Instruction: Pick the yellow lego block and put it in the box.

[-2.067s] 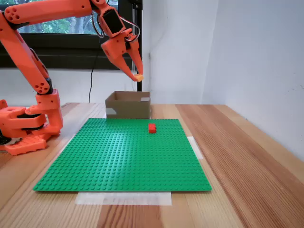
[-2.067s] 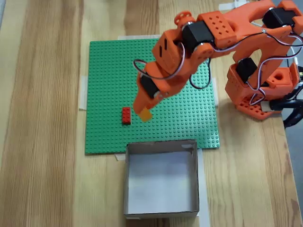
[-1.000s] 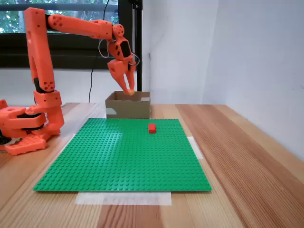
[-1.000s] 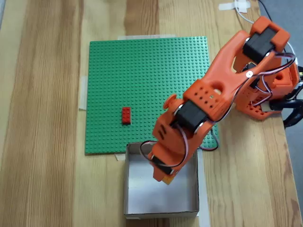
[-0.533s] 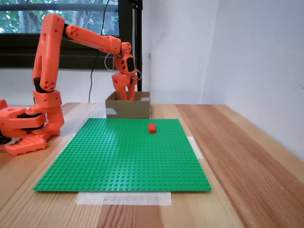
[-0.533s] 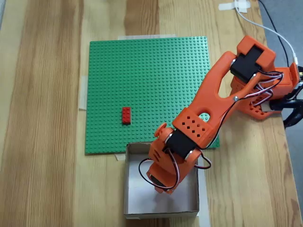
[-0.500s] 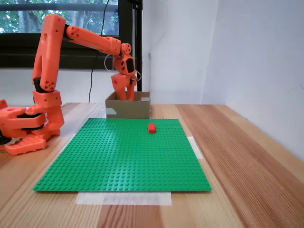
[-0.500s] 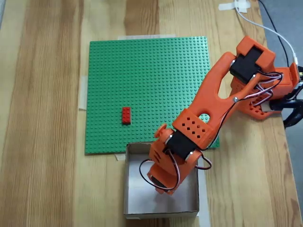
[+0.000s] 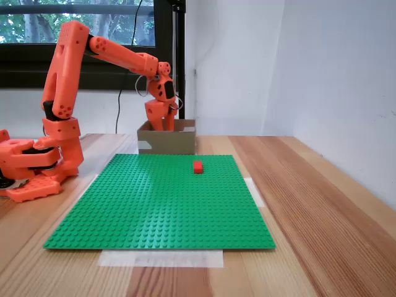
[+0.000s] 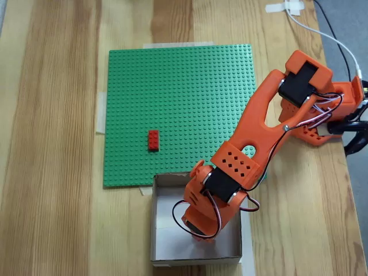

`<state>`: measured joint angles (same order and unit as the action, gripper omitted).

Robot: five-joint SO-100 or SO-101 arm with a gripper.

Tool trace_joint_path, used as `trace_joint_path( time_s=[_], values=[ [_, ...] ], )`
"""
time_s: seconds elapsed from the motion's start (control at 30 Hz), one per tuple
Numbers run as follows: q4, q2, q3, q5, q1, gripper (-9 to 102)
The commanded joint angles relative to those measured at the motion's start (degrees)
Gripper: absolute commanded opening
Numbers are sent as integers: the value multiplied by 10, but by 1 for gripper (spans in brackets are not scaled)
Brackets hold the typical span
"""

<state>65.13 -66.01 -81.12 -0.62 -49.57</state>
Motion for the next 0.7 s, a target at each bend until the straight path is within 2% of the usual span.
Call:
trace_joint_path(
  time_s=[0.0,0.07,0.23,0.43,0.67],
  values=[
    [4,-4,20,2,-5,6],
    [8,-7,18,4,-7,11],
    [-5,-40,-9,-15,-9,15],
    [-33,-123,-62,-11,4,14],
    [-91,-257,-143,1,30,8]
  ],
)
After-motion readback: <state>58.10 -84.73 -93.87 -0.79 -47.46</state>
